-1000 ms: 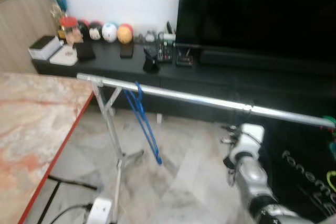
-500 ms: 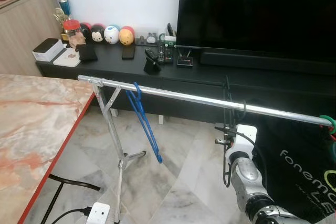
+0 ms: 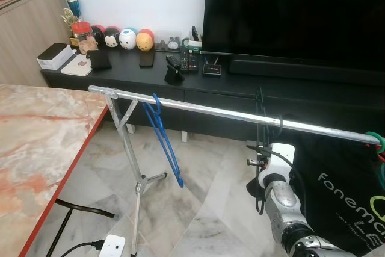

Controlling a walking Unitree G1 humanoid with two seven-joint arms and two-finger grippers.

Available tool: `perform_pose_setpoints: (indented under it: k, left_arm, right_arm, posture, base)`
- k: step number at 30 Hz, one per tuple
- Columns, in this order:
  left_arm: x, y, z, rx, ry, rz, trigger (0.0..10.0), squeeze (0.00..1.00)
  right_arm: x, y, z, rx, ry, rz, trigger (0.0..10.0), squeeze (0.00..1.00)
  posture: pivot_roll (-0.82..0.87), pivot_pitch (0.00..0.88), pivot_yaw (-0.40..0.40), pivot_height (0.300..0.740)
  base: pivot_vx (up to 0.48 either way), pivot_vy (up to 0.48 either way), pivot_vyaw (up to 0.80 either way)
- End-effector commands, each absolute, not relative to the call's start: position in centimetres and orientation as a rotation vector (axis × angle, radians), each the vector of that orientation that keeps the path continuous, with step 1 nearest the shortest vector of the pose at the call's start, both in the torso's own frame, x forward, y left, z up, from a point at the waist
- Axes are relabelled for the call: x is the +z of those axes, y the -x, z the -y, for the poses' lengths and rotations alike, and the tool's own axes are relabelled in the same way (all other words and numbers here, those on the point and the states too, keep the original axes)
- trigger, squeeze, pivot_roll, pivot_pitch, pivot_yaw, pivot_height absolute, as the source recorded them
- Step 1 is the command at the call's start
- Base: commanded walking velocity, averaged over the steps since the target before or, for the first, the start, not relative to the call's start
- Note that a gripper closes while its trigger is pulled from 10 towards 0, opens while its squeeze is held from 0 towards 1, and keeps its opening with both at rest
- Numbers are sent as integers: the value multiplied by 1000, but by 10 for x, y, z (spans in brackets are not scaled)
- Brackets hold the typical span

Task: Hang hanger

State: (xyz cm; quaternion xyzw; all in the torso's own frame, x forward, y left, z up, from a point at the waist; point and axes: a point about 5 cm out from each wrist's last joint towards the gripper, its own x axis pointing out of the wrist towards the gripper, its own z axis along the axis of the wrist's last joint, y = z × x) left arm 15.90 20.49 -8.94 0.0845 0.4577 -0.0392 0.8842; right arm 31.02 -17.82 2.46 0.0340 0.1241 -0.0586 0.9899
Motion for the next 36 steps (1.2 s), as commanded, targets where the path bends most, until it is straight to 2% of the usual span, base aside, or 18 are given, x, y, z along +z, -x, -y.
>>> perform_pose_setpoints:
  k: [1,6,10,36]
  left_arm:
    - [-92,-154,-206,-88,-189,-983,10000,0]
    - [-92,-154,-206,-88,-189,-983,10000,0]
    - [-94,-151,-205,-97,-192,-1009,10000,0]
    - [-95,-147,-207,-102,-199,-1025,10000,0]
  right_arm:
    - [28,-313,178,-113,-68,-240,10000,0]
    - [28,-313,178,-113,-68,-240,10000,0]
    - [34,-325,182,-108,-76,-316,10000,0]
    - [31,-326,183,-121,-49,-381,10000,0]
  posture:
    - [116,0,-13,740]
    - [116,0,-13,740]
    - [115,0,-8,740]
    - [114,0,-2,740]
  base:
    - [0,0,0]
    - [0,0,0]
    - [0,0,0]
    - [0,0,0]
